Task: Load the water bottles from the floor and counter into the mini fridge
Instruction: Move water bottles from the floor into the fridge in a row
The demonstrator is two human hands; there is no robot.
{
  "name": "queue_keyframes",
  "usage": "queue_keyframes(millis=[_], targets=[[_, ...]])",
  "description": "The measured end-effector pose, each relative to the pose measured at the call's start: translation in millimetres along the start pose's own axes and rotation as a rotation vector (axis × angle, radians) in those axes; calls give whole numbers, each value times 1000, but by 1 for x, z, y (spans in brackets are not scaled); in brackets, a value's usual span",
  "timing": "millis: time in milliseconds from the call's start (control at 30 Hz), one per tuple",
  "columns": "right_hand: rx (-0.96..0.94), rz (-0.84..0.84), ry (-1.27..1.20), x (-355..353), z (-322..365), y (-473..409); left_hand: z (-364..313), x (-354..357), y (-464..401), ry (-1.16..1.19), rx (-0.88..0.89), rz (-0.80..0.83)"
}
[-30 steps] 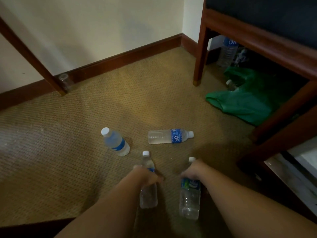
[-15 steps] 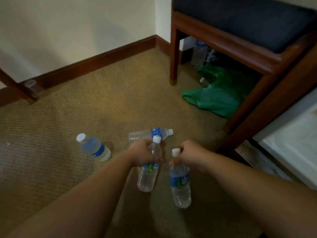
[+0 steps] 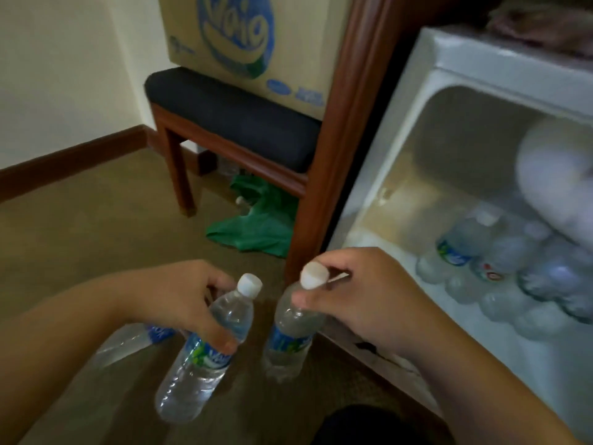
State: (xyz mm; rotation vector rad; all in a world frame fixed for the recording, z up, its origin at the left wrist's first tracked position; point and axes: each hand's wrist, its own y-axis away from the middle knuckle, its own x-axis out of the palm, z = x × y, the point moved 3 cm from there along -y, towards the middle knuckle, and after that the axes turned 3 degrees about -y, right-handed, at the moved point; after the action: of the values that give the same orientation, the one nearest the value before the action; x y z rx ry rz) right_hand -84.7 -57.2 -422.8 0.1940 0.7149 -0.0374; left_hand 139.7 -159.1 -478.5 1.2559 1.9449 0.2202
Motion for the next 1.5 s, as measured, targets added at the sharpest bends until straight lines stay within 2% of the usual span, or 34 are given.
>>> queue_keyframes(millis=[167, 267, 367, 600, 800, 1000, 1500], targets=[[19, -289, -113, -73, -19, 24, -78, 0, -3, -50, 192, -80], [61, -467, -163, -98, -45, 23, -110, 11, -10, 60, 297, -203], [85, -606, -115, -112, -71, 9, -136, 20, -21, 54, 363, -399], [55, -626, 231, -140, -103, -39, -161, 37, -72, -37, 364, -682], [110, -464, 544, -155, -111, -66, -171, 50, -97, 14, 333, -707], [171, -469, 514, -167, -127, -84, -176, 58, -108, 32, 349, -674], [171, -556, 465, -183, -160, -102, -183, 60, -142, -19, 309, -797]])
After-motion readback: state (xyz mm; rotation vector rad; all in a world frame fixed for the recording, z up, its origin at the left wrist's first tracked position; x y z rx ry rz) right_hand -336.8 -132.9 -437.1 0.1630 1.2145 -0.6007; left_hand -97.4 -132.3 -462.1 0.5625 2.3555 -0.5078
